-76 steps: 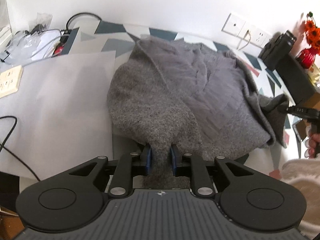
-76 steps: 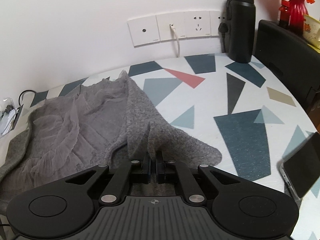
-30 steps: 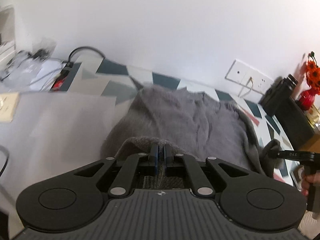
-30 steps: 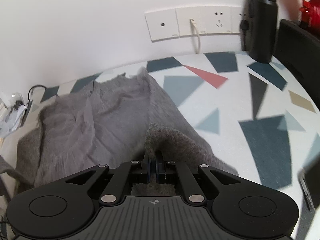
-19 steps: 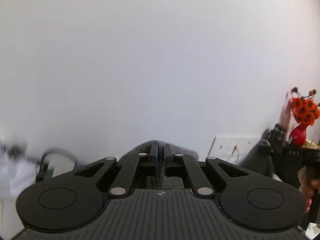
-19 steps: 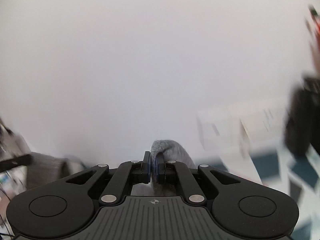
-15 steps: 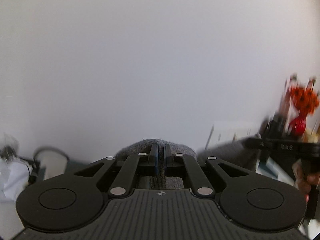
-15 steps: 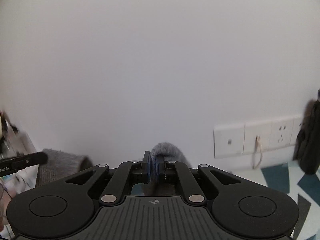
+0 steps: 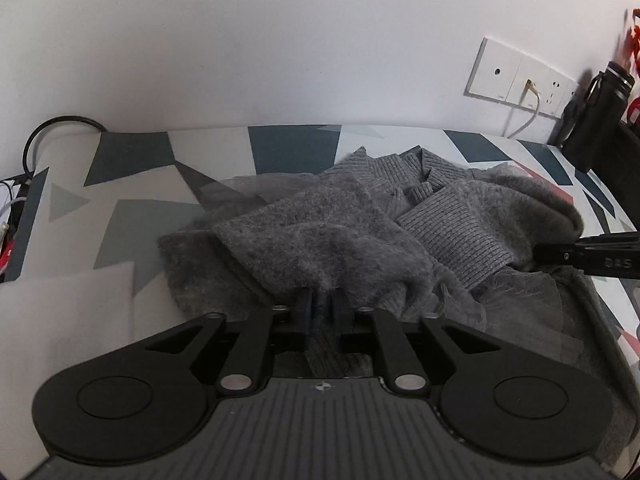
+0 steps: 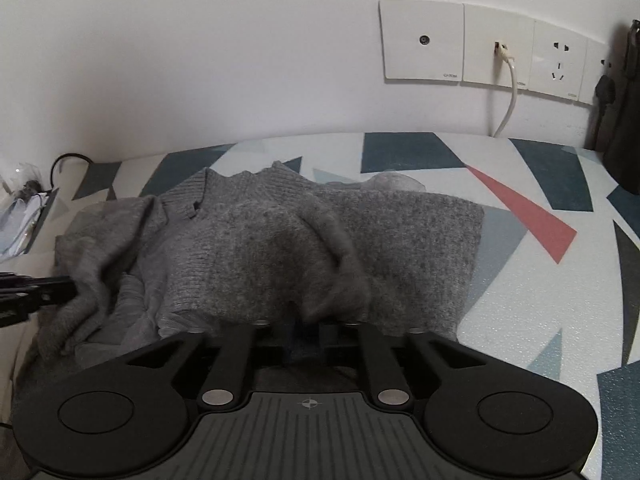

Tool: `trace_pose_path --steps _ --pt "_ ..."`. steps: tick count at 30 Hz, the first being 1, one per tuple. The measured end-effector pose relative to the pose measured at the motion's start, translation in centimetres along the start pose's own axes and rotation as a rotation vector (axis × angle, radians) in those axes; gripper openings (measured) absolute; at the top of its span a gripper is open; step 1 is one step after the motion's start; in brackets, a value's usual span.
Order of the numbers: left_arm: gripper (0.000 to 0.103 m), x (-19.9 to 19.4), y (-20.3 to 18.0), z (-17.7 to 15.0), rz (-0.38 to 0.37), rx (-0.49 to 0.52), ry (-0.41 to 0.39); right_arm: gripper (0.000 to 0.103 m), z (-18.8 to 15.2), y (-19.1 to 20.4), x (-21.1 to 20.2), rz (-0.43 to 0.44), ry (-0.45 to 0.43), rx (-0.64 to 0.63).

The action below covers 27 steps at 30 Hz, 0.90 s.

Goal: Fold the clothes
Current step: 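Lift the sweater hem with both grippers and flip it over, then lay the sweater down and open both grippers to release it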

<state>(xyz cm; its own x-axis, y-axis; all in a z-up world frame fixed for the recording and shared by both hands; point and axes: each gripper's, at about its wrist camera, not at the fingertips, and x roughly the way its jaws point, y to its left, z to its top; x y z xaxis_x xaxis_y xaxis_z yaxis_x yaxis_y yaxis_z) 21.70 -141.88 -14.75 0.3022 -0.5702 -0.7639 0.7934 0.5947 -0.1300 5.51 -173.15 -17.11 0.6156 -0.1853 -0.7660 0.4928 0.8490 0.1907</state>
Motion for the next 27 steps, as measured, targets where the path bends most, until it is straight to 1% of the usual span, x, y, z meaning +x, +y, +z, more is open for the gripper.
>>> trace_pose_path --steps 1,2,3,5,6,8,9,13,14,16,20,22,24,25,27 --pt "0.043 -0.3 0.0 0.1 -0.005 -0.014 0.0 0.052 0.0 0.2 -0.4 0.003 -0.005 -0.001" --pt "0.062 -0.8 0.3 0.1 -0.019 -0.037 -0.006 0.062 -0.1 0.5 -1.0 -0.003 -0.016 -0.006" --pt "0.067 -1.4 0.6 0.0 -0.036 -0.063 -0.013 0.071 -0.2 0.8 -1.5 -0.009 -0.026 -0.01" --pt "0.067 -2.8 1.4 -0.3 -0.083 -0.139 -0.001 0.071 -0.5 1.3 -2.6 -0.015 -0.043 -0.022" --pt "0.068 -3.5 1.8 -0.7 -0.093 -0.175 0.012 0.073 -0.7 1.4 -3.2 -0.01 -0.044 -0.032" --pt "0.068 -5.0 2.5 -1.6 -0.101 -0.242 0.043 0.077 -1.4 1.3 -4.2 -0.009 -0.043 -0.037" --pt "0.068 -5.6 2.7 -2.1 -0.094 -0.253 0.052 0.077 -1.8 1.1 -4.7 -0.013 -0.04 -0.033" --pt "0.068 -7.9 2.0 -4.8 -0.034 -0.213 0.093 0.077 -3.6 0.0 -6.2 -0.04 -0.003 0.004" --pt "0.068 -8.2 1.9 -5.5 -0.03 -0.211 0.11 0.077 -4.1 -0.3 -6.5 -0.051 0.006 0.011" --pt "0.068 -8.4 1.7 -6.9 -0.032 -0.215 0.148 0.077 -5.1 -0.8 -7.0 -0.07 0.02 0.021" --pt "0.068 -7.8 1.7 -9.2 0.007 -0.229 0.206 0.078 -6.8 -1.7 -7.2 -0.098 0.065 0.042" --pt "0.075 -7.7 1.4 -9.8 0.03 -0.2 0.206 0.079 -7.5 -2.0 -7.0 -0.107 0.094 0.05" --pt "0.079 -7.3 1.0 -9.9 0.038 -0.162 0.221 0.08 -8.0 -2.0 -6.5 -0.111 0.122 0.042" --pt "0.081 -7.2 0.8 -10.0 0.038 -0.142 0.222 0.082 -8.2 -1.9 -6.2 -0.116 0.131 0.033" --pt "0.087 -7.0 0.4 -10.0 0.038 -0.113 0.224 0.085 -8.5 -1.6 -5.9 -0.127 0.139 0.018"
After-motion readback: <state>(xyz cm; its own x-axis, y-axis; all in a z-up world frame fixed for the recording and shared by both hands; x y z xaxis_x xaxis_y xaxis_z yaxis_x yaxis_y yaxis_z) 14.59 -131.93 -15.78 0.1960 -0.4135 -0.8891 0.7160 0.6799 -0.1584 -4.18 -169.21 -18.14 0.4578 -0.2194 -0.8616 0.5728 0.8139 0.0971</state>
